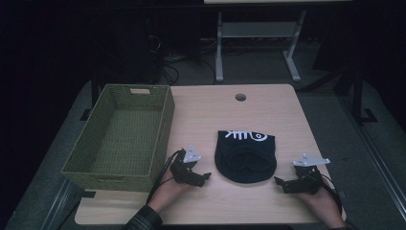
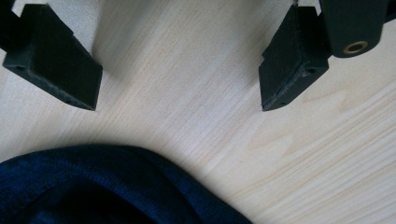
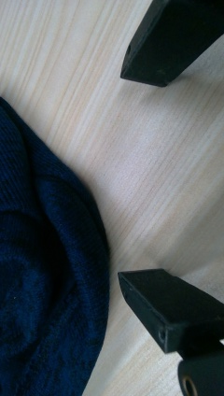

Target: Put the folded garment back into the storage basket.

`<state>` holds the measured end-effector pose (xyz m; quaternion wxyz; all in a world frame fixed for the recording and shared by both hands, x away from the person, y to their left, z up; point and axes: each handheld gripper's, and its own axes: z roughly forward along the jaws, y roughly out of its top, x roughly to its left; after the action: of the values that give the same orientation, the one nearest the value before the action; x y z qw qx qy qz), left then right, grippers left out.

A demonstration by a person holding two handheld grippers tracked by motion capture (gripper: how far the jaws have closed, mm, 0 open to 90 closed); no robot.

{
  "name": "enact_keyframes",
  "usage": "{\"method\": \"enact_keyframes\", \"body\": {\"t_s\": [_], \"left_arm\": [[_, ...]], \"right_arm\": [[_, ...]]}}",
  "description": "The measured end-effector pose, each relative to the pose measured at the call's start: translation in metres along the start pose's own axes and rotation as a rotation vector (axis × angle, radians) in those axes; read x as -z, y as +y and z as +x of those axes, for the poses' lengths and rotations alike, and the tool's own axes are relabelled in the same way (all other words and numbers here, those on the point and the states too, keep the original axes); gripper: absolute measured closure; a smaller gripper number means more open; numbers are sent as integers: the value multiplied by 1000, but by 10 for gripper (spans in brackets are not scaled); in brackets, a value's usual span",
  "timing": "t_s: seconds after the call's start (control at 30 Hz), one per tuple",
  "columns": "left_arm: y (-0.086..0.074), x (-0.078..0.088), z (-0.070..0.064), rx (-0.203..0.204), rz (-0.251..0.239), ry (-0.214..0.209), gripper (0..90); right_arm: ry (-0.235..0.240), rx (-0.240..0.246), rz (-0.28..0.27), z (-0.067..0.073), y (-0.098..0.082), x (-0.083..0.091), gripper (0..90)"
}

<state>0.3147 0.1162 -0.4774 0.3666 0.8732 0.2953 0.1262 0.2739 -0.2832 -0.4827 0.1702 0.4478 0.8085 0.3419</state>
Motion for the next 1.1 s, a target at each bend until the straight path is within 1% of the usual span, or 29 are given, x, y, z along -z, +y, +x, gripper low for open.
{"method": "enact_keyframes", "body": {"t_s": [0.03,0.07,0.1,0.13,0.17,0.2,0.3,0.33,0.4,0.47,0.5,0.53,0.57,0.6,0.63,0.7,0.77,0.8,0.83,0.87,0.97,1.07,1.1], "left_arm": [[0,0,0,0,0,0,125],[0,0,0,0,0,0,125],[0,0,0,0,0,0,124],[0,0,0,1,0,0,124],[0,0,0,1,0,0,123],[0,0,0,1,0,0,123],[0,0,0,1,0,0,123],[0,0,0,1,0,0,123],[0,0,0,1,0,0,123],[0,0,0,1,0,0,123],[0,0,0,1,1,0,123],[0,0,0,1,1,0,123],[0,0,0,1,1,0,124],[0,0,0,1,0,0,124],[0,0,0,1,0,1,124],[0,0,0,1,0,1,124],[0,0,0,1,0,1,123],[0,0,0,1,0,1,124],[0,0,0,1,0,1,124],[0,0,0,1,-1,1,123],[0,0,0,1,0,1,124],[0,0,0,1,0,1,124],[0,0,0,1,0,1,124]], "right_arm": [[0,0,0,0,0,0,42],[1,2,13,0,1,2,86],[1,2,13,0,1,2,86],[4,2,17,0,2,2,116],[14,6,16,-1,3,4,163],[25,-2,8,-3,4,6,166],[26,-15,1,-7,8,8,233],[22,-12,-7,-8,11,10,266],[31,-17,-22,-11,16,13,378],[39,-6,-25,-14,23,13,461],[38,-3,-28,-14,26,13,518],[41,-4,-39,-15,28,13,560],[49,1,-39,-17,33,12,630],[49,1,-39,-17,33,12,630],[52,3,-39,-18,36,12,656],[61,-6,-50,-19,42,11,725],[69,-4,-46,-21,46,10,775],[77,-5,-55,-23,52,9,823],[77,-5,-55,-23,52,9,823],[84,-8,-63,-24,54,9,846],[98,-13,-53,-27,63,5,898],[104,-11,-64,-29,70,2,900],[111,-14,-49,-30,73,0,900]]}}
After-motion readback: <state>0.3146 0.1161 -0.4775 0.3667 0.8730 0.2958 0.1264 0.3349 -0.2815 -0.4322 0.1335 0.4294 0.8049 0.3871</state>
